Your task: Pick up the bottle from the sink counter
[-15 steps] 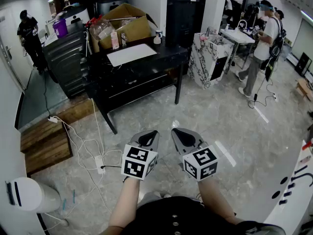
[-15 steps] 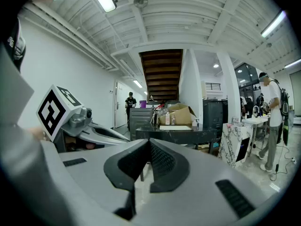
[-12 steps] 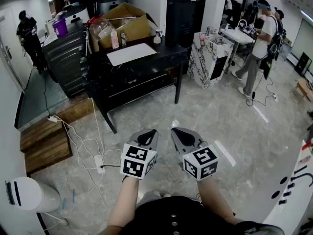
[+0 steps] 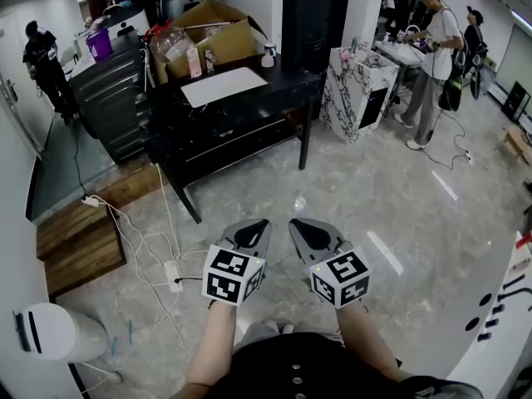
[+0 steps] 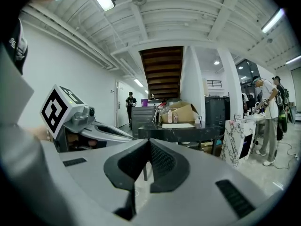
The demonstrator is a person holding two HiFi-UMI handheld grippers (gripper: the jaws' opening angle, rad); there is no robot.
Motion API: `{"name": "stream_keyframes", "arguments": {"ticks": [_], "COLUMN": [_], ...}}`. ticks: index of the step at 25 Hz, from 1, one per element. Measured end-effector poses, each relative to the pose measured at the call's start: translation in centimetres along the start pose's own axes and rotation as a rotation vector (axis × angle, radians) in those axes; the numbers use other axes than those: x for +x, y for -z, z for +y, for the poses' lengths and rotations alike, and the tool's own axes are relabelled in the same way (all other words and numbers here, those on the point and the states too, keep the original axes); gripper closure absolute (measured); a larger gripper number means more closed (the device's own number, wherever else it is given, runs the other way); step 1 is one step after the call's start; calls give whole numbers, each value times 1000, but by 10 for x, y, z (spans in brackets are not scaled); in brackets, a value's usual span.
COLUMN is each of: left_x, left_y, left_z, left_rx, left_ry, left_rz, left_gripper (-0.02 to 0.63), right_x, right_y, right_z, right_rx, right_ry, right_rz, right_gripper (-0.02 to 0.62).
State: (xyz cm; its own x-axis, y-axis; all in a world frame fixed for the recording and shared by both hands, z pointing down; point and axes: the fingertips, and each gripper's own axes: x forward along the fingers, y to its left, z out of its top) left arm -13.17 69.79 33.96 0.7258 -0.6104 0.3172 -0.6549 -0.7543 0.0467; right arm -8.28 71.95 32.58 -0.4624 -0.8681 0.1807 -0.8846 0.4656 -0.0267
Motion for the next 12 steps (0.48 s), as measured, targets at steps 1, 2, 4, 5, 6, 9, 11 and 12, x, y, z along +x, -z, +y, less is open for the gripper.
{"name": "stream_keyframes", "arguments": {"ticks": [1,2,4,5,6,9,11,12], "left_x": [-1,-2,-2,-2,-1,-1,1,2], "left_y": [-1,0,2,5,8,16,17,18], "left_z": [-1,-2,-1,-1,0,3,9,13], "left_rx": [-3,-5,-3,2,6,-4,-11,-8], "left_ry": [25,47,67,67,66,64,66,68], "left_rz": [-14,-23,-24,-18,-10,-7,-11,-8], "left_gripper": [589,589,589,589,589,589,589,589], "right_x": [1,2,3,4,4,5,11,15], "right_y": [0,0,2,4,8,19,21,21], "right_z": [3,5,7,7,5,1,0,-1], "right_rx": [3,8,22,28,34,44,39,36], "right_ry": [-4,-10,-18,-14,-2,43,54,58], "right_rz": [-11,-19,-20,-14,-6,16,24,27], "right_gripper": [592,591,591,591,591,591,591,587]}}
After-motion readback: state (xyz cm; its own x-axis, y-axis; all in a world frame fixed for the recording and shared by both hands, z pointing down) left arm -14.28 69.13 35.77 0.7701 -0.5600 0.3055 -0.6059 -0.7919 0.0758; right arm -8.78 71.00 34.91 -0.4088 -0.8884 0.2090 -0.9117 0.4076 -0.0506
